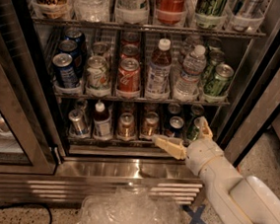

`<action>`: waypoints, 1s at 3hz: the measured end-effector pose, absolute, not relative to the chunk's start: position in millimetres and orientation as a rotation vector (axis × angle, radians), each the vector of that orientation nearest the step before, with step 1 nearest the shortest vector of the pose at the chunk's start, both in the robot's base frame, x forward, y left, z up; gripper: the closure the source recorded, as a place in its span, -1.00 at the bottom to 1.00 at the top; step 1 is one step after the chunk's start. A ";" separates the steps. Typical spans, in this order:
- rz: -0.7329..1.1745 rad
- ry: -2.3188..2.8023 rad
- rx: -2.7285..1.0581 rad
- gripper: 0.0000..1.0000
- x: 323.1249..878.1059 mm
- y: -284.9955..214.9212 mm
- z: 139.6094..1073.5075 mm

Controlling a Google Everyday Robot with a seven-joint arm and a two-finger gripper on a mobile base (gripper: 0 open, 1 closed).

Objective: Pick orange can from bottom shelf of fridge

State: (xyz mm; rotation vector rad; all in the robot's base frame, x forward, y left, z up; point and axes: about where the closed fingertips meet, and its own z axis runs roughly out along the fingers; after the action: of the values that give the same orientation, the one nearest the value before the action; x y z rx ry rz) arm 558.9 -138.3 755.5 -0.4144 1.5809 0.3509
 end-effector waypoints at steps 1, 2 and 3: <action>0.370 1.589 -0.445 -1.00 551.5 -128.0 716.0; 0.368 1.558 -0.448 -1.00 547.8 -121.6 680.2; 0.345 1.490 -0.453 -1.00 548.4 -112.6 649.8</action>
Offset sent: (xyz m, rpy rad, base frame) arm -0.0157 0.0255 -0.1288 0.0228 -0.0599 0.0354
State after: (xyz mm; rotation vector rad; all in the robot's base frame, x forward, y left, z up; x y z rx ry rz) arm 548.4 -112.6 649.8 -0.4532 1.4898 0.3447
